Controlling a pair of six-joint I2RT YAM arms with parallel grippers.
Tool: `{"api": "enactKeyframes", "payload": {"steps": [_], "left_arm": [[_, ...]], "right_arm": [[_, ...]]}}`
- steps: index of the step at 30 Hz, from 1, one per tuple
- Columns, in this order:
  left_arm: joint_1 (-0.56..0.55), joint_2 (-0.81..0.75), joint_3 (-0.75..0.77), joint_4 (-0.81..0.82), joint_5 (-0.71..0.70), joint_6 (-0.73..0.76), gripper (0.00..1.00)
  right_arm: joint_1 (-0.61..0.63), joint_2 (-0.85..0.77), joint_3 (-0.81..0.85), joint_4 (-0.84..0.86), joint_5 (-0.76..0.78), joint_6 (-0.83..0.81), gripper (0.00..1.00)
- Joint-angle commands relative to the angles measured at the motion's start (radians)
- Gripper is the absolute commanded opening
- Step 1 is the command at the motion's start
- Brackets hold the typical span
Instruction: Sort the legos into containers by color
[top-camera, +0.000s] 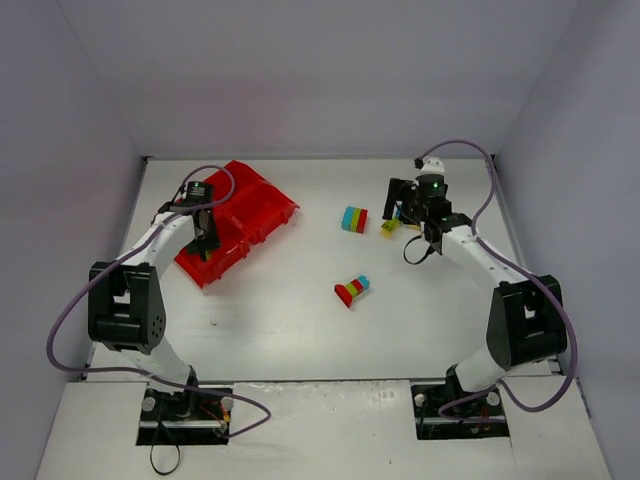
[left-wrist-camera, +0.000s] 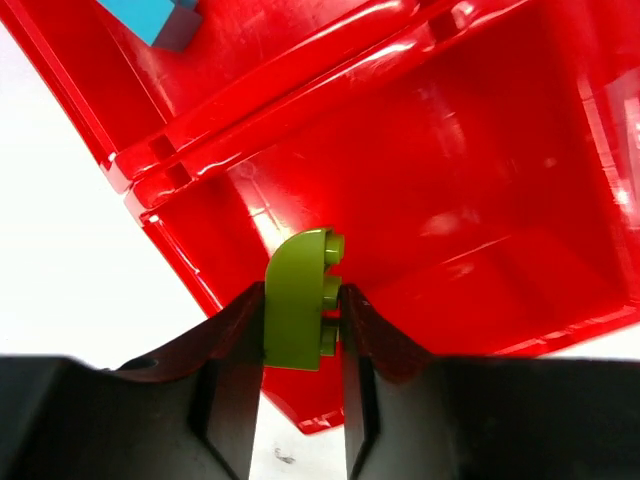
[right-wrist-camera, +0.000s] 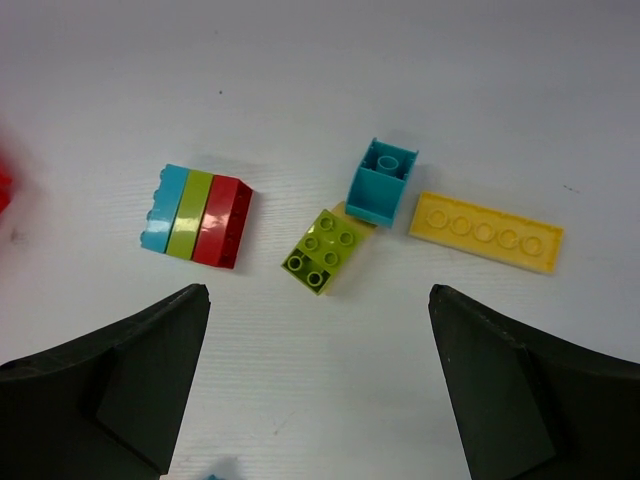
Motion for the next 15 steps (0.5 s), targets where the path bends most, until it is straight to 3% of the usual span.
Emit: {"api": "enactKeyframes", "payload": {"steps": [1, 8, 15], "left_arm": [[0.011, -0.003, 0.003, 0.045, -0.041, 0.001, 0.32], [0.012, 0.007, 0.026, 0.048, -0.034, -0.004, 0.47], [0.011, -0.033, 0.089, 0.015, -0.007, -0.005, 0.5]], "right_arm": [[-0.028, -0.038, -0.012, 0.042, 0.076, 0.033, 0.88], [-0.127, -0.007, -0.024, 0.023, 0.071, 0.145, 0.87], [-0.206, 0.052, 0.009, -0.005, 0.067, 0.136, 0.86]]}}
